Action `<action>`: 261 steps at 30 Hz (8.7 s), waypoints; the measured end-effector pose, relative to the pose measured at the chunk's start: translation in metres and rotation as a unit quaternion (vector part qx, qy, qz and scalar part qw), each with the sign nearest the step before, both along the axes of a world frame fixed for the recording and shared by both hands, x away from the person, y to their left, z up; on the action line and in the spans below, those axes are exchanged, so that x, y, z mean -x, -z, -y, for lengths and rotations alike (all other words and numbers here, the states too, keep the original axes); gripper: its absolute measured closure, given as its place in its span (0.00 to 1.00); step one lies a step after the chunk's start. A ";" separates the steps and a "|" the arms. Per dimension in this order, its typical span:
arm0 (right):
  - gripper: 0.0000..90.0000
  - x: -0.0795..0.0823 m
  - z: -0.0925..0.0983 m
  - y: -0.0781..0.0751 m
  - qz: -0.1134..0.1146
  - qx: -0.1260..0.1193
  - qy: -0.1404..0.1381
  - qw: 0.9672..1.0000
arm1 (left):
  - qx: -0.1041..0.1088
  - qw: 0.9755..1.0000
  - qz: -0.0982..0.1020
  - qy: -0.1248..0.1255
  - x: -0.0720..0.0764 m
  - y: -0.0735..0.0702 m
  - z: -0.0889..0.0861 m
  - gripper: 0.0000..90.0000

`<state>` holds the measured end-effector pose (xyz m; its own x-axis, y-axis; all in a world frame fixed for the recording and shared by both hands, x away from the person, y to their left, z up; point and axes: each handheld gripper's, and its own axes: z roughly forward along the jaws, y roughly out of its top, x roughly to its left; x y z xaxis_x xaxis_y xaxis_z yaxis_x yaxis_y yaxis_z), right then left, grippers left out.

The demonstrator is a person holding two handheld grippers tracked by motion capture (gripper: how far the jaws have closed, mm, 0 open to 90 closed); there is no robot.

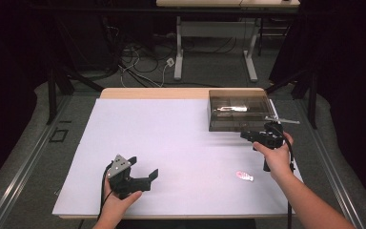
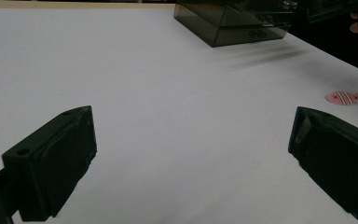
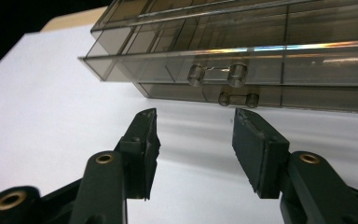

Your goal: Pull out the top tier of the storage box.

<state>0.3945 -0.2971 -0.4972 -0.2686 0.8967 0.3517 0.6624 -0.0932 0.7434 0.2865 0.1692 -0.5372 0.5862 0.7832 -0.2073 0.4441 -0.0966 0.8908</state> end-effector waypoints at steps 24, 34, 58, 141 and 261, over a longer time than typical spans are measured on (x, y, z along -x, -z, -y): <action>0.44 0.004 0.008 -0.010 0.027 0.075 -0.034 0.996 | 0.000 1.000 -0.003 0.000 0.000 0.001 0.001 0.01; 0.39 0.003 0.019 -0.022 0.031 0.104 -0.034 0.994 | -0.001 1.000 -0.004 0.001 0.000 0.001 0.001 0.01; 0.35 -0.008 0.038 -0.048 0.023 0.150 -0.030 0.988 | -0.001 1.000 -0.005 0.000 0.000 0.001 0.001 0.01; 0.62 -0.043 -0.001 -0.065 0.125 0.478 -0.305 0.814 | 0.000 1.000 -0.008 0.001 -0.001 0.002 0.001 0.01; 0.96 -0.033 -0.007 -0.043 0.110 0.526 -0.469 0.701 | -0.003 1.000 -0.011 0.002 -0.001 0.004 0.002 0.01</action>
